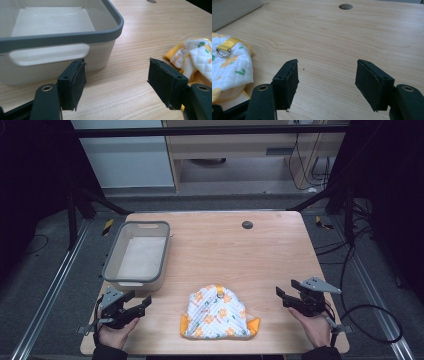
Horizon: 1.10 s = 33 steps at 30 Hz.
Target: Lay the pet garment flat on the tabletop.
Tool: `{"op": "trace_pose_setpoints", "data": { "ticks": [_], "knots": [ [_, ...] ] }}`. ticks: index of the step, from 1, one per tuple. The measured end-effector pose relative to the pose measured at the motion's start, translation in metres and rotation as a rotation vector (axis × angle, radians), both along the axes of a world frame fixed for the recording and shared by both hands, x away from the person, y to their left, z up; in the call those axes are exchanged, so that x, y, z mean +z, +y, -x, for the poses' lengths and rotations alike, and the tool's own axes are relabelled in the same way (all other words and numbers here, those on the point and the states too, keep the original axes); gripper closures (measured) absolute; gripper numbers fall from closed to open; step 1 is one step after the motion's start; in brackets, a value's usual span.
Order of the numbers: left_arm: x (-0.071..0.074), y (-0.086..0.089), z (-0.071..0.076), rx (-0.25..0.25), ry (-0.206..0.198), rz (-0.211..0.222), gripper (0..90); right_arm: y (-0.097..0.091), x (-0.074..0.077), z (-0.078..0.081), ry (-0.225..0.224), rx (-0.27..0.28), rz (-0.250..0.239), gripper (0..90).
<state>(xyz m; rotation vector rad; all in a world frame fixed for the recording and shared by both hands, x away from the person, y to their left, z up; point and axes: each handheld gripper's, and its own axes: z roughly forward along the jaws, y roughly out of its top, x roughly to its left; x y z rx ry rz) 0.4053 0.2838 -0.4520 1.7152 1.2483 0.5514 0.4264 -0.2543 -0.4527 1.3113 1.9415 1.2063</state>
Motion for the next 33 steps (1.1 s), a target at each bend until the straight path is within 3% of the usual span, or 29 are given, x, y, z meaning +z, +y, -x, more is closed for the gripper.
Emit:
{"op": "trace_pose_setpoints", "data": {
  "ticks": [14, 18, 26, 33],
  "knots": [
    [0.04, -0.016, -0.014, -0.027, -0.072, 0.031, 32.8, 0.024, 0.032, -0.018, -0.032, 0.06, 0.001, 30.3],
    [0.047, -0.027, -0.021, -0.049, -0.073, 0.014, 32.2, 0.032, 0.039, -0.021, -0.051, 0.075, 0.001, 29.9],
    [0.049, -0.053, -0.03, -0.103, -0.059, 0.003, 32.3, 0.047, 0.042, -0.023, -0.042, 0.123, -0.005, 30.3],
    [0.04, -0.077, -0.036, -0.156, -0.021, -0.028, 31.4, 0.059, 0.03, -0.023, -0.013, 0.154, 0.002, 32.3]
  ]
}}
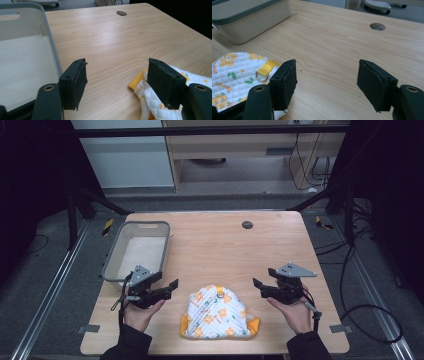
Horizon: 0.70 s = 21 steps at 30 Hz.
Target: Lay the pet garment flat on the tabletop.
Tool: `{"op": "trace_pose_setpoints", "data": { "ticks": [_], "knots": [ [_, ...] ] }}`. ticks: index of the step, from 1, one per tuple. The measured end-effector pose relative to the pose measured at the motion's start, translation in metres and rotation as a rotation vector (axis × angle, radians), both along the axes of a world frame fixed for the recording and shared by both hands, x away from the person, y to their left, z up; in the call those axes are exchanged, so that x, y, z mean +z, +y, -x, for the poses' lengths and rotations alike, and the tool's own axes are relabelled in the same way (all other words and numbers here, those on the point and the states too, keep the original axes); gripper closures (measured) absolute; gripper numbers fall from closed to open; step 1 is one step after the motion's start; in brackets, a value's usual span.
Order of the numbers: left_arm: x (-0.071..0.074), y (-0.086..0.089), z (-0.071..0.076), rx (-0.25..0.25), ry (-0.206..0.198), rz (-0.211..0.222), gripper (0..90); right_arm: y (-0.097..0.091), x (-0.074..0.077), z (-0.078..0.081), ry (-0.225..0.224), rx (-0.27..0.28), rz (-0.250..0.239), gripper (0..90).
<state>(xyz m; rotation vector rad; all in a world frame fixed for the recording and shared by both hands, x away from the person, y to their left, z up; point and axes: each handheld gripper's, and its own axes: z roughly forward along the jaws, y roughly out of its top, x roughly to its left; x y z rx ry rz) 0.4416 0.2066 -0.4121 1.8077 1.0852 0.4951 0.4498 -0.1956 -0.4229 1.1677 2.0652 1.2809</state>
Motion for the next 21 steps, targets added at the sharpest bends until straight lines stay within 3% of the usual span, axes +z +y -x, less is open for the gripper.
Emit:
{"op": "trace_pose_setpoints", "data": {
  "ticks": [4, 7, 16, 21],
  "knots": [
    [-0.006, -0.007, -0.001, -0.018, 0.015, -0.008, 31.4, 0.006, -0.009, 0.0, 0.032, 0.024, 0.007, 33.9],
    [-0.015, -0.018, -0.001, -0.056, 0.05, -0.038, 31.3, 0.01, -0.015, 0.0, 0.055, 0.04, 0.02, 34.4],
    [-0.023, -0.035, 0.001, -0.11, 0.07, -0.061, 31.5, 0.02, -0.025, 0.002, 0.094, 0.082, 0.033, 35.2],
    [-0.034, -0.043, -0.001, -0.149, 0.109, -0.085, 32.8, 0.03, -0.037, 0.001, 0.134, 0.115, 0.038, 36.6]
  ]
}}
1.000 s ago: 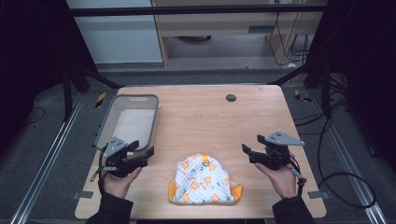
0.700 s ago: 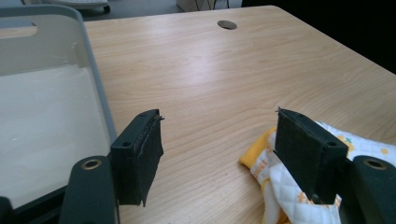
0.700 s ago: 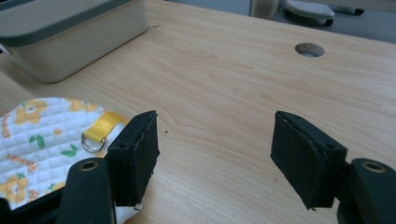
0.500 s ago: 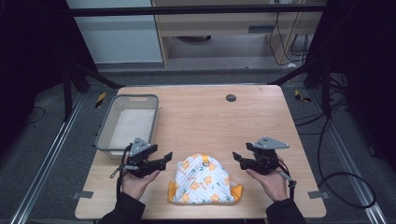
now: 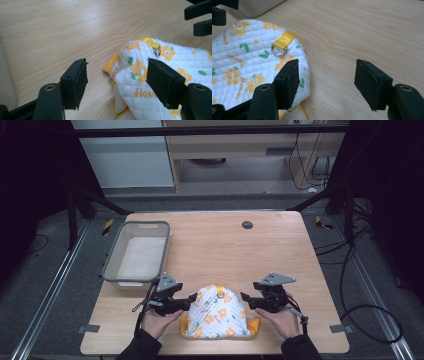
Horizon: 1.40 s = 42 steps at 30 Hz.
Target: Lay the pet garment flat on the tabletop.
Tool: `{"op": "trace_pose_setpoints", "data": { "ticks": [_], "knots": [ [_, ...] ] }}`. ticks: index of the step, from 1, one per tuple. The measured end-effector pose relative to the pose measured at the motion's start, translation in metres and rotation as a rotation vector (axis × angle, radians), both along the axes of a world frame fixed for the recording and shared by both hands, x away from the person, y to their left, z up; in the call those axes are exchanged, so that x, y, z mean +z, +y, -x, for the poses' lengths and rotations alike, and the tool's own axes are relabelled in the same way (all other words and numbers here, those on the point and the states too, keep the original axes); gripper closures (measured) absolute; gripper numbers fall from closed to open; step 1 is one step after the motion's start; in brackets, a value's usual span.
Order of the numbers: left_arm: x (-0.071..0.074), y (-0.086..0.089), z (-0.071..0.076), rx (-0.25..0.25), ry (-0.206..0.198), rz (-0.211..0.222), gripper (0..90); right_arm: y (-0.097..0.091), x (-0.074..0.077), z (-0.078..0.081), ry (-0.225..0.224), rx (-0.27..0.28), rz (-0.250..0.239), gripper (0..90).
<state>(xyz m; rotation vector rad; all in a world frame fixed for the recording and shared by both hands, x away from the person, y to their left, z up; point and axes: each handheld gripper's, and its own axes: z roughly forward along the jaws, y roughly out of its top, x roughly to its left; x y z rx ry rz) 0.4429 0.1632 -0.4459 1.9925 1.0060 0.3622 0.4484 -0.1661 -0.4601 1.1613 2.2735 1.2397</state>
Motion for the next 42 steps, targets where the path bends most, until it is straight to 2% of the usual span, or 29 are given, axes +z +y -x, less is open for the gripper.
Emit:
{"op": "trace_pose_setpoints", "data": {
  "ticks": [5, 8, 10, 13, 21, 22, 29, 33, 34, 35, 38, 39, 40, 41, 42],
  "knots": [
    [-0.007, -0.006, -0.001, -0.024, 0.024, -0.025, 37.1, 0.007, -0.006, 0.0, 0.016, 0.016, 0.012, 37.4],
    [-0.015, -0.01, -0.002, -0.052, 0.062, -0.032, 42.2, 0.013, -0.011, 0.0, 0.04, 0.041, 0.003, 38.6],
    [-0.018, -0.011, -0.003, -0.064, 0.081, -0.039, 45.1, 0.017, -0.015, 0.0, 0.052, 0.055, 0.014, 39.2],
    [-0.023, -0.013, -0.003, -0.076, 0.095, -0.059, 51.8, 0.021, -0.02, 0.0, 0.069, 0.067, 0.028, 40.3],
    [-0.029, -0.014, -0.003, -0.101, 0.128, -0.054, 70.8, 0.026, -0.029, -0.002, 0.104, 0.082, 0.037, 50.5],
    [-0.03, -0.016, -0.003, -0.102, 0.132, -0.045, 73.0, 0.026, -0.031, -0.003, 0.111, 0.085, 0.039, 57.1],
    [-0.029, -0.016, -0.004, -0.115, 0.138, -0.041, 79.5, 0.025, -0.029, -0.003, 0.124, 0.1, 0.03, 81.7],
    [-0.027, -0.015, -0.003, -0.116, 0.125, -0.029, 80.4, 0.022, -0.024, -0.002, 0.123, 0.107, 0.01, 87.1],
    [-0.025, -0.014, -0.002, -0.117, 0.119, -0.015, 80.6, 0.022, -0.022, -0.001, 0.119, 0.112, 0.008, 87.3],
    [-0.022, -0.013, -0.001, -0.12, 0.115, -0.008, 80.6, 0.021, -0.019, 0.0, 0.108, 0.119, 0.007, 87.5],
    [-0.012, -0.009, 0.002, -0.126, 0.09, 0.029, 80.8, 0.016, -0.008, 0.004, 0.078, 0.129, -0.033, 87.7],
    [-0.012, -0.009, 0.002, -0.126, 0.09, 0.029, 80.7, 0.014, -0.004, 0.006, 0.068, 0.132, -0.048, 87.7],
    [-0.007, -0.008, 0.004, -0.129, 0.074, 0.036, 80.7, 0.013, 0.001, 0.009, 0.053, 0.134, -0.06, 87.8],
    [0.003, -0.007, 0.009, -0.139, 0.036, 0.049, 80.8, 0.011, 0.005, 0.011, 0.039, 0.139, -0.066, 87.7],
    [0.008, -0.007, 0.011, -0.141, 0.016, 0.06, 80.7, 0.01, 0.01, 0.014, 0.025, 0.143, -0.072, 87.8]
  ]
}}
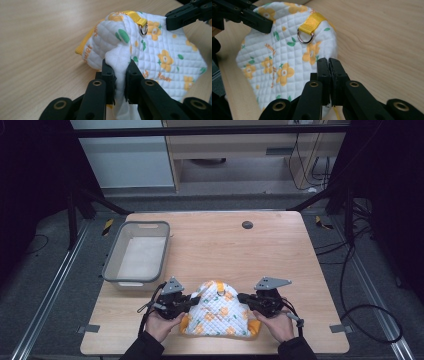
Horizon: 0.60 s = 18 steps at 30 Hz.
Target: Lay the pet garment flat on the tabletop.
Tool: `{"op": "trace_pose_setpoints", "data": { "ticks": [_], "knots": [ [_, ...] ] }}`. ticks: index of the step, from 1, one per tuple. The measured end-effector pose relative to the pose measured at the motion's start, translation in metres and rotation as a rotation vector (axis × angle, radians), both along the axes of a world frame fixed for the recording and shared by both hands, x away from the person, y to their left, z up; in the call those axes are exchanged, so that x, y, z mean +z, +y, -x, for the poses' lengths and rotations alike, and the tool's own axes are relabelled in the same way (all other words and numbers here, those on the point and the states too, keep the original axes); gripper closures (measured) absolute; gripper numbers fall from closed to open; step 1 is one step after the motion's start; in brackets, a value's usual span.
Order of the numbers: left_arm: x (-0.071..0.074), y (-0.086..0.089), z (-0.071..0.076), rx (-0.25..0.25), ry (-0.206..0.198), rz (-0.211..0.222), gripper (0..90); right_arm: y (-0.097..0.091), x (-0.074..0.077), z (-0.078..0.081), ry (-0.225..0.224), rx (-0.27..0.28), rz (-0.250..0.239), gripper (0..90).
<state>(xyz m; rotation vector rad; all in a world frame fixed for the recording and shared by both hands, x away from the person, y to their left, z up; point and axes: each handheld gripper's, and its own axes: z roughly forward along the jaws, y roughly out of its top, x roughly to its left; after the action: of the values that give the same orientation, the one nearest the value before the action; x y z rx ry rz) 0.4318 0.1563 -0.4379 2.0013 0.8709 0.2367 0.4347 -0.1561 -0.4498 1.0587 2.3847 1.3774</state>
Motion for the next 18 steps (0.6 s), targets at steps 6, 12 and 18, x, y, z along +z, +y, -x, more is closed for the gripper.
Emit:
{"op": "trace_pose_setpoints", "data": {
  "ticks": [6, 12, 18],
  "knots": [
    [0.031, -0.002, 0.009, -0.018, -0.101, 0.031, 80.8, -0.003, 0.034, 0.013, -0.111, -0.001, -0.029, 87.7],
    [0.064, -0.005, -0.008, 0.028, -0.175, 0.068, 80.5, -0.001, 0.067, 0.002, -0.221, -0.063, -0.05, 87.3],
    [0.057, -0.018, -0.061, 0.161, -0.18, 0.021, 77.1, 0.006, 0.058, -0.053, -0.224, -0.191, -0.041, 85.9]
  ]
}}
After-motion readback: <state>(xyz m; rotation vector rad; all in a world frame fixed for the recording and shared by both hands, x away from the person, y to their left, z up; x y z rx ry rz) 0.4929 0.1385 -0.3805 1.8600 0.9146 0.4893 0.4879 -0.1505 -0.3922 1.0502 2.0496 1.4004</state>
